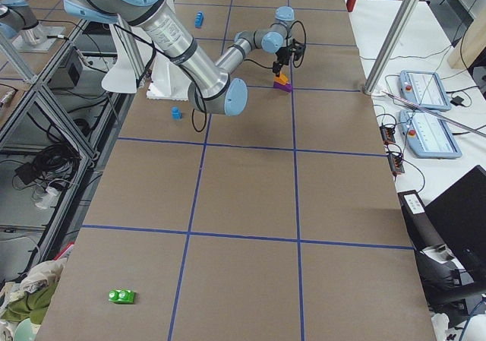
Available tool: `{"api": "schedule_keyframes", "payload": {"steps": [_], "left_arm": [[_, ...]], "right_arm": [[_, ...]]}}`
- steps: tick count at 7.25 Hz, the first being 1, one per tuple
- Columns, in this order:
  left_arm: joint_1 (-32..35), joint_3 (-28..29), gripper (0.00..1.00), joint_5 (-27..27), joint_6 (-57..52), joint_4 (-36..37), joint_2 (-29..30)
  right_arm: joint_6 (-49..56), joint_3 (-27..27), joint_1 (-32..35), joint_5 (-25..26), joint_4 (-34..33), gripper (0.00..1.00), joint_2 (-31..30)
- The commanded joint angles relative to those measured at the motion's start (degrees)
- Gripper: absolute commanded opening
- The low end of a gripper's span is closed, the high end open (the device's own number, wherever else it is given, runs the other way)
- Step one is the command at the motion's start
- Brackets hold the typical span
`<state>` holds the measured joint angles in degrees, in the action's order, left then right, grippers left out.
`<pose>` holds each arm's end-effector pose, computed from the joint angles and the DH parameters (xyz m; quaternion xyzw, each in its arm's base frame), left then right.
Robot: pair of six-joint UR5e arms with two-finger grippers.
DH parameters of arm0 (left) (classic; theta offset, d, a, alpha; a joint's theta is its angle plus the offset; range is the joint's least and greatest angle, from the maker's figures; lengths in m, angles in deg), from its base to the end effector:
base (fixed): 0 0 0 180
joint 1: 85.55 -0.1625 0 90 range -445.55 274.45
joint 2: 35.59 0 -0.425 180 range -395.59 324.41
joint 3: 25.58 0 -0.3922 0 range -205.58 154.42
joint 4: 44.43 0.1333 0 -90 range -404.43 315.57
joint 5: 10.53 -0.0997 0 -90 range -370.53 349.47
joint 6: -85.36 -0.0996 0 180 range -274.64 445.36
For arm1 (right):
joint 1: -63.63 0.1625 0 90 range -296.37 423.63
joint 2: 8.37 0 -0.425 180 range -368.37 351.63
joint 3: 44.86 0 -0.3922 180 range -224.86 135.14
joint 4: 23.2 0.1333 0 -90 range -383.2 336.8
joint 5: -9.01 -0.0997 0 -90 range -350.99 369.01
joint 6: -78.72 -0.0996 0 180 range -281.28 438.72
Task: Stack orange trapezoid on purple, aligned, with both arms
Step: 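Open the right gripper and withdraw it away from the stack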
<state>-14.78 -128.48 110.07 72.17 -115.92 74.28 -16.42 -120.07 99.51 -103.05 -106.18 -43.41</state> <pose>0.1170 -0.5862 0.4084 0.1058 0.2678 0.2986 0.9099 -0.5783 -0.5367 0.1431 -0.0649 -0.4253 0.2434 0.8693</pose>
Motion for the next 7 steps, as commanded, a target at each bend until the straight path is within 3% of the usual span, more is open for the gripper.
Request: {"api": "schedule_keyframes", "payload": {"steps": [1, 2, 4, 7], "left_arm": [[3.91, -0.01, 1.00, 3.13, -0.34, -0.31, -1.74], [5.85, -0.02, 1.00, 3.14, -2.78, -0.31, -3.06], [11.30, 1.73, 1.00, 5.49, -6.92, -0.31, -4.82], [18.85, 9.54, 1.00, 8.06, -16.84, -1.10, -5.54]], "right_arm": [[9.38, -13.48, 5.22, -3.67, -5.76, 1.00, -7.62], [18.84, -22.17, 9.60, -6.57, -6.75, 1.00, -16.20], [40.00, -29.10, 21.62, -14.64, -6.41, 1.00, -31.86], [78.59, -24.49, 38.95, -18.54, -6.07, 1.00, -46.30]]}}
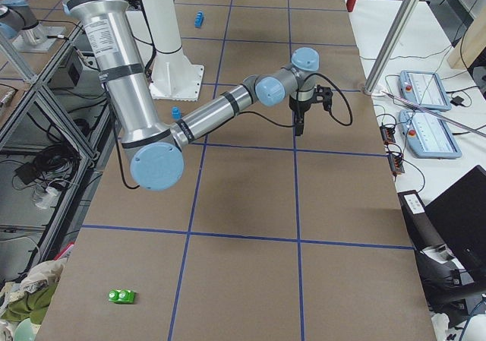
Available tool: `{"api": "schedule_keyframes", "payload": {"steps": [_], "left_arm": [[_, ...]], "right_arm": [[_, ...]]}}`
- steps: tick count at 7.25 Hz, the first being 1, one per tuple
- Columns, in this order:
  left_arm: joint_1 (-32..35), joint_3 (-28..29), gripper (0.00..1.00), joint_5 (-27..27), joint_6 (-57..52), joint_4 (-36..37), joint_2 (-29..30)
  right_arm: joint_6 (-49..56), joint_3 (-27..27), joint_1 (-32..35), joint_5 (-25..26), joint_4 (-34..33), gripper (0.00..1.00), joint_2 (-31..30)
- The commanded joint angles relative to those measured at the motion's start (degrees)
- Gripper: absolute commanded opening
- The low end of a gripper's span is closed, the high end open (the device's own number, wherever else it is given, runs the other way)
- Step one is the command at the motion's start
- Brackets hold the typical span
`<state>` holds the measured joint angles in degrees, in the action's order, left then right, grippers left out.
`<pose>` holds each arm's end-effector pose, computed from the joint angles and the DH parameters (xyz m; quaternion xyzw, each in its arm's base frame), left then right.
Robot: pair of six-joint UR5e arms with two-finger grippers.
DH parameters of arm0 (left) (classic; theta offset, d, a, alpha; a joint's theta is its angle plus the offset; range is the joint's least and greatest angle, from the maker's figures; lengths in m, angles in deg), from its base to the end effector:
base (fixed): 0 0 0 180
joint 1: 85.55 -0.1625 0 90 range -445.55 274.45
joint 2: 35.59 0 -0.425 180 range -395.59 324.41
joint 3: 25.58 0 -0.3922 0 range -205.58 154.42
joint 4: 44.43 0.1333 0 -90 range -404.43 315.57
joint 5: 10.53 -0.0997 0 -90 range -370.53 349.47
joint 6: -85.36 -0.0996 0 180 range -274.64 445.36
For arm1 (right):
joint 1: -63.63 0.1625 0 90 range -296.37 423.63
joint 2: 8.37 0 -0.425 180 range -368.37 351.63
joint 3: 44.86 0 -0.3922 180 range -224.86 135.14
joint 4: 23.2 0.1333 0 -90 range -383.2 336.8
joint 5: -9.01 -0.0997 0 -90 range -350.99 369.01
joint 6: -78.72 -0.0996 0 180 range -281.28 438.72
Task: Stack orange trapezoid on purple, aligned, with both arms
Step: 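Open the right gripper and withdraw it away from the stack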
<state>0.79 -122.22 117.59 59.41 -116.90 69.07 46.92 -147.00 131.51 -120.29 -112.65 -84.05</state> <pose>-0.0348 -0.5810 0.5028 0.0936 0.3142 0.2518 0.9106 -0.1534 -0.5638 0.4229 0.0478 -0.3912 -0.0010 0.9191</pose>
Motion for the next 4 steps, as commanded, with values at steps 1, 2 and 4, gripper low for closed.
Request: {"api": "schedule_keyframes", "payload": {"steps": [1, 2, 4], "left_arm": [[4.79, 3.65, 1.00, 0.89, -3.67, -0.12, -1.11], [4.80, 3.74, 1.00, 0.98, -3.75, -0.12, -1.47], [5.06, 3.83, 1.00, 0.46, -3.84, -4.93, -7.32]], "right_arm": [[28.07, 3.25, 12.14, -1.39, 0.32, 1.00, -10.23], [34.03, 2.91, 14.10, -1.39, 0.58, 1.00, -13.24], [34.53, 3.26, 18.84, -1.21, 2.50, 1.00, -20.42]]}}
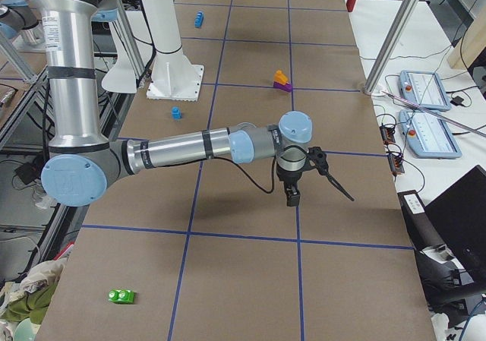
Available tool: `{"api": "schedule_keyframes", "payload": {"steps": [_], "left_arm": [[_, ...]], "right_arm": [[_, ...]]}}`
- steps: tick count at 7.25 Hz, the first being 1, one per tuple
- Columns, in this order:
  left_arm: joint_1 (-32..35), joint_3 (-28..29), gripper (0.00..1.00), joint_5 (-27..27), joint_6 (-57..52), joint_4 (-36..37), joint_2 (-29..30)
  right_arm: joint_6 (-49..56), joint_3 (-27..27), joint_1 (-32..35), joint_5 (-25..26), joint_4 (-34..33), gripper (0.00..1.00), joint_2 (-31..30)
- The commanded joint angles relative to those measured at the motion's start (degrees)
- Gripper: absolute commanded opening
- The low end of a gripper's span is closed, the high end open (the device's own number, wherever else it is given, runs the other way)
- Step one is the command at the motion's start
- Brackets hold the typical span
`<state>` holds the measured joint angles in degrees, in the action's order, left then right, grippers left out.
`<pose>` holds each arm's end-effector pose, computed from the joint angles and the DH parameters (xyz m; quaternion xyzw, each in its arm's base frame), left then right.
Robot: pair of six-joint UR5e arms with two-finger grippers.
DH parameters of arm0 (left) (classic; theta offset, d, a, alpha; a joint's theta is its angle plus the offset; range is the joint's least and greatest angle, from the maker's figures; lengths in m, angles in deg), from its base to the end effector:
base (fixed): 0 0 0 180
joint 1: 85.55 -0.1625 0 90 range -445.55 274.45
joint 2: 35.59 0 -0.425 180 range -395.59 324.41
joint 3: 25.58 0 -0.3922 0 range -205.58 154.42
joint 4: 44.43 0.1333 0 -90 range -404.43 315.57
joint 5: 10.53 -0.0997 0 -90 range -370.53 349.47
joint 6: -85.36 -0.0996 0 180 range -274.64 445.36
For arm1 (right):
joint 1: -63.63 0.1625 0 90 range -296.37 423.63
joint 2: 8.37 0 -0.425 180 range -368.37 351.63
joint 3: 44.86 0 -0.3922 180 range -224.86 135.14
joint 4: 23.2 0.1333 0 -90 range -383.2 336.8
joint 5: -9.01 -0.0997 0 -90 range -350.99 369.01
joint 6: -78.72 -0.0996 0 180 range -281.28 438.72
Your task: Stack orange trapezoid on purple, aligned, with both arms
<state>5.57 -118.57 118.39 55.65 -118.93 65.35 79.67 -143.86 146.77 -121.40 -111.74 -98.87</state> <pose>-0.0816 -0.5574 0.5656 0.0761 0.3246 0.2284 0.9147 0.0091 -0.5002 0.5870 0.0636 -0.3478 -0.0936 0.9307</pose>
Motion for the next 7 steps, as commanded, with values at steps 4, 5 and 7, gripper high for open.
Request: {"api": "schedule_keyframes", "payload": {"steps": [4, 5, 7], "left_arm": [[0.37, 2.30, 1.00, 0.19, 7.59, -6.00, -4.87], [0.37, -0.58, 1.00, 1.23, 9.56, -5.92, -6.18], [-0.24, -2.80, 1.00, 5.19, 19.21, -6.88, -9.16]], "right_arm": [[0.98, 1.53, 4.66, -2.83, 3.37, 1.00, -6.09], [0.03, 1.88, 4.58, -3.61, 3.37, 1.00, -6.09], [-3.06, 2.58, 4.66, -5.90, 3.37, 1.00, -6.00]]}}
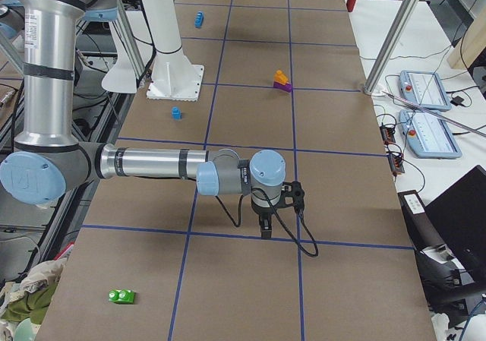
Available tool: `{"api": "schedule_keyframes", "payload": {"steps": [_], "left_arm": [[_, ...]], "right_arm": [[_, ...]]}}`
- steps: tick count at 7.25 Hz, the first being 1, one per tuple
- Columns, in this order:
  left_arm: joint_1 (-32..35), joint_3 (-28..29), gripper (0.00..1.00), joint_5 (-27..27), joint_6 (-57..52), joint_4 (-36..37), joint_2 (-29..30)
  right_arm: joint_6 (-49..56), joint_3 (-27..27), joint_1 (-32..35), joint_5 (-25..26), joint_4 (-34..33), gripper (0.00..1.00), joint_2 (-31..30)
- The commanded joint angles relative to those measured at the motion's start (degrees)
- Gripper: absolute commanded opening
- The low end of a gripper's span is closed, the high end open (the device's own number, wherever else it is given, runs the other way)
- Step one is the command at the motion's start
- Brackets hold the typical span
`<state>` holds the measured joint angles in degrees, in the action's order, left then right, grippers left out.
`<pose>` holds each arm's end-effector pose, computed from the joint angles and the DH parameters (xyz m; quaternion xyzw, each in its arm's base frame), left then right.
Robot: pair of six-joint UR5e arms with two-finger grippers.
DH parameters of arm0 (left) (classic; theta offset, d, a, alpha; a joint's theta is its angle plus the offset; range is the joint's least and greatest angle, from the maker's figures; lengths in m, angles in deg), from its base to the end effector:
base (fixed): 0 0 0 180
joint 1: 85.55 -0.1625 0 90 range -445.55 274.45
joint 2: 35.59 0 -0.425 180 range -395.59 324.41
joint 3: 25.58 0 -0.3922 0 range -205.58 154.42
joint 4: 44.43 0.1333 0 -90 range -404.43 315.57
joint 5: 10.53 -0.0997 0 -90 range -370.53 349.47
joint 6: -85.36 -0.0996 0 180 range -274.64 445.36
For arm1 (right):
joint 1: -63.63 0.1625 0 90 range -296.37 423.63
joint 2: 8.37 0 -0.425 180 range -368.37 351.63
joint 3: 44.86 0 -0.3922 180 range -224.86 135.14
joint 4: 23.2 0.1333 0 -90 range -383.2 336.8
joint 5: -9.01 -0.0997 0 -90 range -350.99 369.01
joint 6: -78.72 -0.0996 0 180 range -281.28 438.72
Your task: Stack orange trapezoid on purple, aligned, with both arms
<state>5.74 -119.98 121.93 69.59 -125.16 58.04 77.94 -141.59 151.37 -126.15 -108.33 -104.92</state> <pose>-0.0776 -0.5117 0.6075 0.0437 0.3596 0.1136 0.9251 0.0449 -0.4513 0.6447 0.0305 -0.3845 -0.0288 0.9222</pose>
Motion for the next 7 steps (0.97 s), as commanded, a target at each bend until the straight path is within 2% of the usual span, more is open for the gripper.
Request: {"api": "schedule_keyframes", "payload": {"steps": [1, 7], "left_arm": [[-1.89, -0.87, 1.00, 1.66, 5.83, -5.09, -3.17], [-2.61, 0.28, 1.00, 0.34, 5.66, -5.92, -3.71]], "right_arm": [[-1.33, 0.66, 0.06, -1.16, -0.04, 1.00, 0.13], [-1.33, 1.37, -0.02, -0.98, 0.05, 1.00, 0.22]]}}
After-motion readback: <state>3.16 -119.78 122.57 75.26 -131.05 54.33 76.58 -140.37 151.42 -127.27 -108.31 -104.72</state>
